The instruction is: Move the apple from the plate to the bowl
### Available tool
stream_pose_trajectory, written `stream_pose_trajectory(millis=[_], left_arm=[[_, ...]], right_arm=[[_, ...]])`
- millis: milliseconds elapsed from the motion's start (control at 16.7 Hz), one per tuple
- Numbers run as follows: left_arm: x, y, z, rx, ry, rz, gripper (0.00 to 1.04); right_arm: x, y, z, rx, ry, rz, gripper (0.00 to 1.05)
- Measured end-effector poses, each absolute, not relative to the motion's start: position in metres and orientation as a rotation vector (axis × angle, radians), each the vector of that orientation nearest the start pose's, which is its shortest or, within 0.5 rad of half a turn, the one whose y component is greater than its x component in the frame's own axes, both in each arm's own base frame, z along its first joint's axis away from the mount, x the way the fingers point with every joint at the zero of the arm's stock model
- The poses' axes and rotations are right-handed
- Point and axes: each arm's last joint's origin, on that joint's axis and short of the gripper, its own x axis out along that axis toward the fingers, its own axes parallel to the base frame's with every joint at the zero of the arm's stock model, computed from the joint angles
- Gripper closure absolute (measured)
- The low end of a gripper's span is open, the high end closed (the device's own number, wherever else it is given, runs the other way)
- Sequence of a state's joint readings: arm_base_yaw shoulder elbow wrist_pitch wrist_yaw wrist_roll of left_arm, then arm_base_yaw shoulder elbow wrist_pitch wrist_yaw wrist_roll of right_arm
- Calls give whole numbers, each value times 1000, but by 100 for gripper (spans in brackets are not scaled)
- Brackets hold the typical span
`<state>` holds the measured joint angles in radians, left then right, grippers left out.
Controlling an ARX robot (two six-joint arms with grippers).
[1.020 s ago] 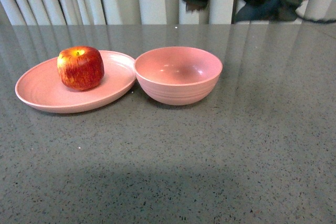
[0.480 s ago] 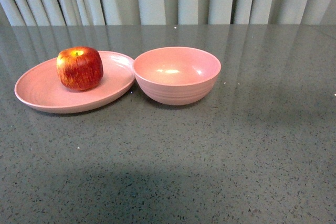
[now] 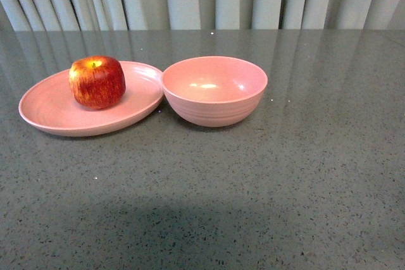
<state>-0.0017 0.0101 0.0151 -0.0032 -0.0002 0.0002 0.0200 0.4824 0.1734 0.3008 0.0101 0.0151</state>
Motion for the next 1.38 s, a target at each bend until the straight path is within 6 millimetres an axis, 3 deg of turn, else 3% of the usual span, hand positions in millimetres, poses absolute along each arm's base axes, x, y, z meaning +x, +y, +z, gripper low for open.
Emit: stream_pose_trajectory(millis=[120, 180, 1080, 1140, 1380], left_arm=[[97, 0, 168, 0, -1, -1, 7], [97, 0, 168, 0, -2, -1, 7], [97, 0, 168, 0, -1, 0, 7], [97, 0, 167, 0, -1, -2, 7], [97, 0, 168, 0, -2, -2, 7]], right_arm=[[128, -1, 200, 13, -2, -6, 100], [127, 0, 196, 7, 2, -1, 103], [100, 0, 164, 6, 39, 0, 103], [97, 0, 169, 6, -24, 0, 103], [97, 0, 167, 6, -4, 0, 103]])
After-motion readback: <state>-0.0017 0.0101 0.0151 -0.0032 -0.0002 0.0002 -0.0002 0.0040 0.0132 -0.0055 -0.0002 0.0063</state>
